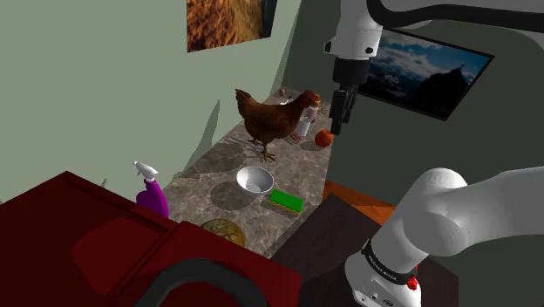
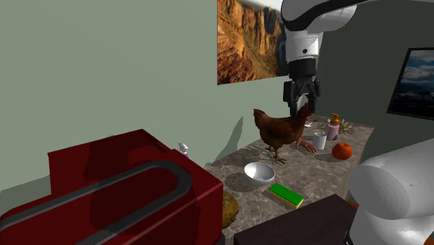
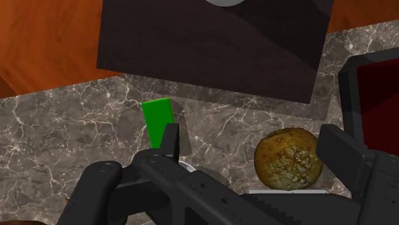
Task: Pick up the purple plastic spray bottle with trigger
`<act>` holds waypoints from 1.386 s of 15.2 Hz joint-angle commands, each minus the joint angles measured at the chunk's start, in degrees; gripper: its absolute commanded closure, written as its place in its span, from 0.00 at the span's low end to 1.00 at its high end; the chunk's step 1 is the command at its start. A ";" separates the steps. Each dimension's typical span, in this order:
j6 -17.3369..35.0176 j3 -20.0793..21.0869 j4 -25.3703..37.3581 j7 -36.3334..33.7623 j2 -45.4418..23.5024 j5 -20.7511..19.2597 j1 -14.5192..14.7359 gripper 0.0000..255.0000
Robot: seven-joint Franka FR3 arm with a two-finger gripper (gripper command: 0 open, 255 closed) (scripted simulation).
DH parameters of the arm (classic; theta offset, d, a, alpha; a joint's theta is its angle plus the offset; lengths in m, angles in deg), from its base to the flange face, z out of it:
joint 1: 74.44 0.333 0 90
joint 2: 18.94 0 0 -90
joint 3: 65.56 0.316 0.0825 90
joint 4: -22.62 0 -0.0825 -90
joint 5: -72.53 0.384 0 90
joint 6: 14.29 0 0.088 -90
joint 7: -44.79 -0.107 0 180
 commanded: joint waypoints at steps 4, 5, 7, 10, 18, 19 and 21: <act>4.55 2.25 0.59 -2.03 -4.60 1.61 0.92 0.00; 6.02 2.99 0.93 -2.69 -6.24 2.05 1.21 0.00; 8.88 4.42 1.84 -4.02 -9.63 2.80 1.78 0.00; 12.91 6.54 3.75 -5.99 -14.99 3.56 2.49 0.00; 21.65 11.69 11.92 -11.64 -30.52 3.01 4.03 0.00; 22.49 12.25 13.25 -12.41 -32.56 2.66 4.24 0.00; 23.98 13.28 16.13 -13.98 -36.69 1.77 4.70 0.00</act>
